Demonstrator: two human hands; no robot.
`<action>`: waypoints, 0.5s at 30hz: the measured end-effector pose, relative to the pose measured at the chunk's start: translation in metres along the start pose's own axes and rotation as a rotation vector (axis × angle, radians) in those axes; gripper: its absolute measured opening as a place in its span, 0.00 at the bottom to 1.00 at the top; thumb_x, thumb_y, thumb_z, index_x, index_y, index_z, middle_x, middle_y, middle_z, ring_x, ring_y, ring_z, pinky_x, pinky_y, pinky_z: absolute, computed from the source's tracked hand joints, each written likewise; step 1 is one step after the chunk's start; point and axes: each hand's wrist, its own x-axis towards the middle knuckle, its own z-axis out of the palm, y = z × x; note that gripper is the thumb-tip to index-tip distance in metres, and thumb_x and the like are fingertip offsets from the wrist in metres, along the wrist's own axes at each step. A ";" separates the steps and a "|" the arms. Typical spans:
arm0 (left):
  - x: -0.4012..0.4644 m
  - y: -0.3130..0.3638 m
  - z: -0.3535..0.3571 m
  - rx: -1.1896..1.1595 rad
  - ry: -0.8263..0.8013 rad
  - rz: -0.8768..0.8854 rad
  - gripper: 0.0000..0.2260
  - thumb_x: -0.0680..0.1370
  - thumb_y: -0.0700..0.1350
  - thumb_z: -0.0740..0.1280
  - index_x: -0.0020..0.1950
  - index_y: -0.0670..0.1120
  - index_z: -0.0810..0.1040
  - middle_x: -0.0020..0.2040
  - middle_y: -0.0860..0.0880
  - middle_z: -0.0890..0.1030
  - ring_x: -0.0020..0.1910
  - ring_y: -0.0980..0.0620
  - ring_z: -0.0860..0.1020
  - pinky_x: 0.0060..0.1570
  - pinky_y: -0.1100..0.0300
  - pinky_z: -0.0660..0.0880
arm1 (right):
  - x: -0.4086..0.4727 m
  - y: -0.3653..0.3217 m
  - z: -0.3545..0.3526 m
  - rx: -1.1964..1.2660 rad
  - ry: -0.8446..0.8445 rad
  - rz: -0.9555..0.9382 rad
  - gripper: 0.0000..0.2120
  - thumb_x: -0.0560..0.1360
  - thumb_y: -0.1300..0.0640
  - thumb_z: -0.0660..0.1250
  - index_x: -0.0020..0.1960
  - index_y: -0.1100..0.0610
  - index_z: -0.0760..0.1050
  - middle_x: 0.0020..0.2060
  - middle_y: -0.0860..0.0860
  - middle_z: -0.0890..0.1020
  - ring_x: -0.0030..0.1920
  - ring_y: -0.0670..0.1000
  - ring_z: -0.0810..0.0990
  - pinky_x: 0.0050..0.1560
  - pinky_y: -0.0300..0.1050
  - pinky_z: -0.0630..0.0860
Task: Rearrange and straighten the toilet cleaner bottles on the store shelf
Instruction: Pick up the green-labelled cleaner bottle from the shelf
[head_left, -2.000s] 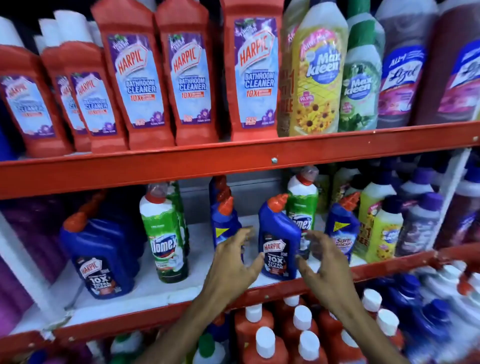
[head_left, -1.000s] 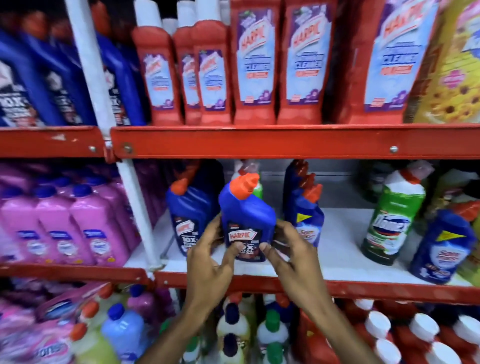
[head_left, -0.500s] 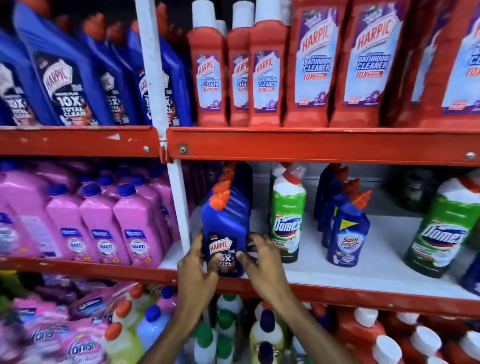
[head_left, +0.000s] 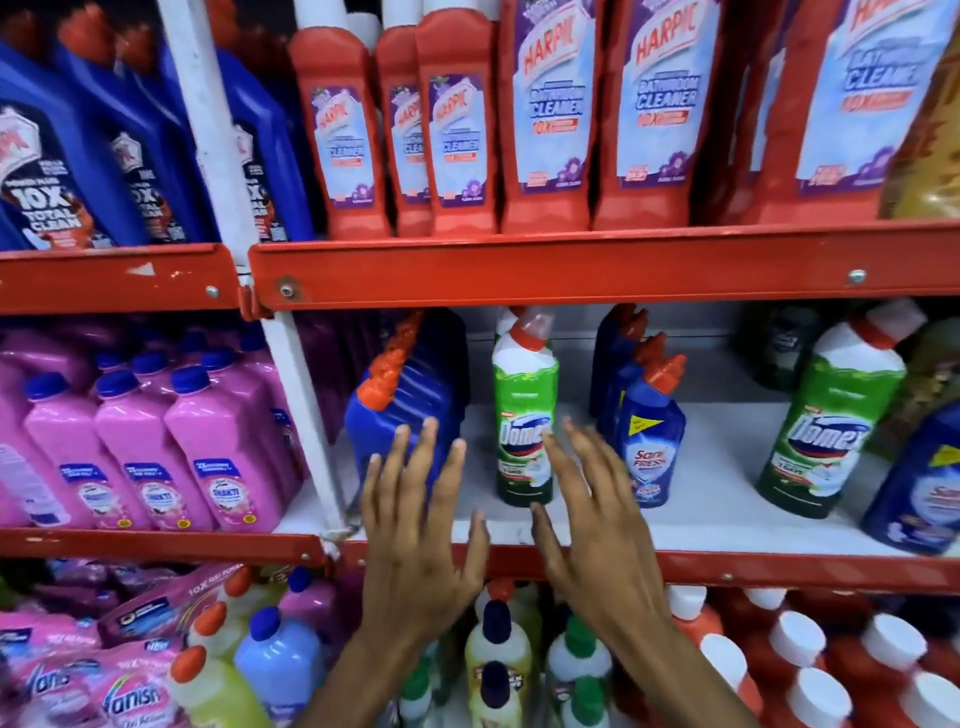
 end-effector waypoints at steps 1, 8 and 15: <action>0.005 0.012 0.006 0.020 -0.031 0.036 0.31 0.75 0.48 0.68 0.76 0.43 0.65 0.78 0.39 0.66 0.79 0.37 0.63 0.74 0.33 0.63 | -0.002 0.011 -0.009 -0.075 0.015 -0.008 0.33 0.77 0.52 0.66 0.79 0.54 0.60 0.79 0.55 0.63 0.79 0.56 0.60 0.76 0.54 0.65; 0.019 0.100 0.060 0.029 -0.229 0.216 0.34 0.75 0.52 0.68 0.79 0.45 0.61 0.80 0.37 0.61 0.80 0.33 0.57 0.73 0.29 0.61 | -0.026 0.097 -0.066 -0.328 0.098 0.069 0.34 0.74 0.55 0.67 0.78 0.59 0.62 0.79 0.62 0.60 0.80 0.64 0.57 0.75 0.64 0.62; 0.034 0.168 0.112 -0.192 -0.276 0.342 0.26 0.75 0.47 0.68 0.73 0.44 0.70 0.77 0.39 0.68 0.78 0.35 0.63 0.75 0.36 0.64 | -0.038 0.161 -0.092 -0.040 0.119 0.417 0.36 0.77 0.53 0.68 0.80 0.58 0.56 0.80 0.56 0.60 0.79 0.56 0.60 0.74 0.49 0.63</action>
